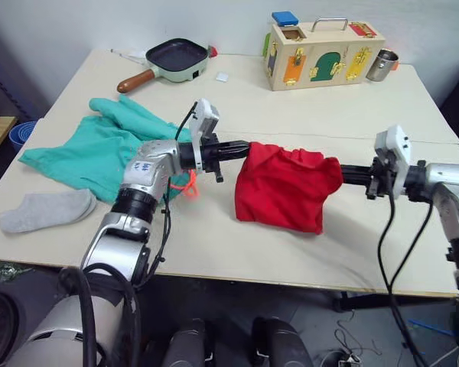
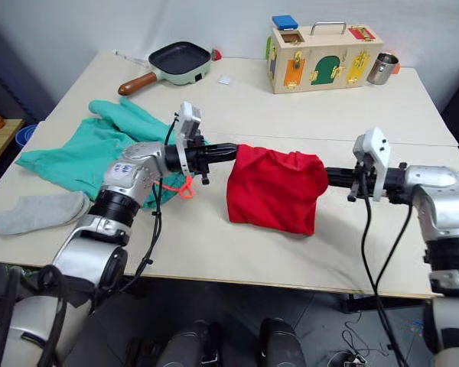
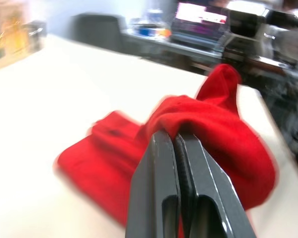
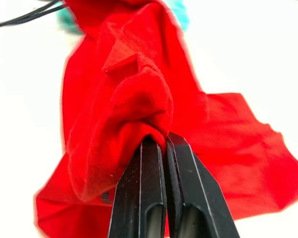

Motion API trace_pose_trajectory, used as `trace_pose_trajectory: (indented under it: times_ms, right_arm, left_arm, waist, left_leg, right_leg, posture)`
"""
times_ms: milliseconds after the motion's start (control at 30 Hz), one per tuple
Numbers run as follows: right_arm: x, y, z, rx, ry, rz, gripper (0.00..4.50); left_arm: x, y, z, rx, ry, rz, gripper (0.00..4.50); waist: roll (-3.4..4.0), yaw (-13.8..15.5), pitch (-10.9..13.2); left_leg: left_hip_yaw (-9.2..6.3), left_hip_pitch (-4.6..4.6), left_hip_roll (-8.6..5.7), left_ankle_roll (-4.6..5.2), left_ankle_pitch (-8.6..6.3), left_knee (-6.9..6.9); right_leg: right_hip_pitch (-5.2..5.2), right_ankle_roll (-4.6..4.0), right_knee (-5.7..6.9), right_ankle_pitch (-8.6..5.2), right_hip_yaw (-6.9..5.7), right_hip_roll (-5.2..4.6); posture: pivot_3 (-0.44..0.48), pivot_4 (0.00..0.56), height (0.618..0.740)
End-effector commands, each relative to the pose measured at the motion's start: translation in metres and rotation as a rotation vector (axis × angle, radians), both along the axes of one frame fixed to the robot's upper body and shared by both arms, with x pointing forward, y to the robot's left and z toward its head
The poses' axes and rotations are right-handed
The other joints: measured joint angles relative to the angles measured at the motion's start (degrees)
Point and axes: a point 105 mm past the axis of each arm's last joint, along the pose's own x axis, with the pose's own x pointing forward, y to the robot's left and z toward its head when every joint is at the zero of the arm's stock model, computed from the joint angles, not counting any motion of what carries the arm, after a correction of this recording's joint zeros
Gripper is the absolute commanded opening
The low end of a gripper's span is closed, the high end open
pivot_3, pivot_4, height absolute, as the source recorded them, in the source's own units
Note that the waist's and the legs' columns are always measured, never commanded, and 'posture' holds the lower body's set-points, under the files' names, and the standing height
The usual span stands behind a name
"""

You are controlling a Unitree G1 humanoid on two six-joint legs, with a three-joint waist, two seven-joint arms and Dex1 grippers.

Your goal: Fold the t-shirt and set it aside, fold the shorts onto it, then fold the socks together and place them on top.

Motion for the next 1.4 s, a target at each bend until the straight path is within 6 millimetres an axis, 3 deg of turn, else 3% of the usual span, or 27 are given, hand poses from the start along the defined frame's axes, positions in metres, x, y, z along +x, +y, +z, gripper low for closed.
trace_pose_trajectory:
  times_ms: [33,233,533,733,767,867,1033,1167,1400]
  right_arm:
    - [0.026,-0.015,0.007,0.035,-0.035,-0.169,0.0]
    - [0.054,-0.026,0.007,0.108,-0.054,-0.354,0.0]
    - [0.07,-0.038,-0.014,0.164,0.001,-0.545,0.0]
    - [0.075,-0.037,-0.022,0.237,-0.005,-0.621,0.0]
    - [0.076,-0.041,-0.02,0.254,-0.037,-0.656,0.48]
    - [0.078,-0.046,-0.014,0.258,-0.125,-0.715,1.32]
    - [0.075,-0.05,-0.008,0.258,-0.159,-0.715,3.12]
    - [0.064,-0.065,-0.001,0.254,-0.173,-0.691,4.48]
    - [0.026,-0.068,0.024,0.108,-0.326,-0.463,4.48]
  left_arm:
    - [0.013,-0.008,0.004,-0.007,-0.018,0.065,0.02]
    - [0.025,-0.022,-0.004,-0.022,-0.008,0.172,0.02]
    - [0.04,-0.024,-0.006,-0.073,0.045,0.34,0.02]
    - [0.048,-0.018,-0.012,-0.084,0.055,0.442,1.53]
    - [0.049,-0.016,-0.013,-0.093,0.056,0.47,1.9]
    - [0.052,-0.01,-0.014,-0.079,-0.004,0.514,2.77]
    - [0.041,-0.01,-0.011,-0.015,-0.17,0.413,4.4]
    - [0.022,-0.006,-0.016,0.065,-0.326,0.265,4.5]
    - [-0.019,0.008,-0.018,0.151,-0.537,0.017,4.5]
  waist:
    - [0.0,0.0,0.0]
    - [0.0,0.0,0.0]
    - [0.0,-0.4,0.0]
    - [0.0,-0.6,0.0]
    - [0.0,-0.6,0.0]
    - [0.0,-0.6,0.0]
    - [0.0,-0.7,0.0]
    - [0.0,-0.9,0.0]
    - [0.01,-1.2,0.0]
  left_leg:
    - [0.03,-0.23,-0.02,0.01,0.01,0.05]
    - [0.14,-0.45,-0.07,0.08,0.08,0.15]
    - [0.13,-0.47,-0.06,0.14,0.12,0.51]
    - [0.15,-0.48,-0.06,0.14,0.12,0.51]
    - [0.15,-0.47,-0.06,0.14,0.12,0.52]
    - [0.15,-0.47,-0.06,0.13,0.12,0.52]
    - [0.23,-0.46,-0.07,0.13,0.12,0.51]
    - [0.32,-0.42,-0.05,0.13,0.12,0.48]
    - [0.46,-0.36,-0.04,0.13,0.12,0.45]
  right_leg:
    - [-0.27,0.02,0.06,0.01,-0.07,0.06]
    - [-0.55,0.12,0.2,0.07,-0.33,0.06]
    - [-0.56,0.22,0.55,0.12,-0.22,0.01]
    - [-0.59,0.22,0.59,0.12,0.05,0.01]
    - [-0.59,0.22,0.59,0.12,0.15,0.02]
    - [-0.59,0.21,0.59,0.12,0.31,0.01]
    - [-0.61,0.22,0.59,0.12,0.37,0.07]
    - [-0.64,0.21,0.63,0.12,0.45,0.1]
    - [-0.68,0.21,0.63,0.12,0.6,0.1]
  posture:
    - [0.0,0.15,0.74]
    - [0.0,0.15,0.74]
    - [0.0,0.15,0.74]
    - [0.0,0.15,0.74]
    - [0.0,0.15,0.74]
    - [0.0,0.15,0.74]
    - [0.0,0.15,0.74]
    - [0.0,0.15,0.74]
    - [0.0,0.15,0.74]
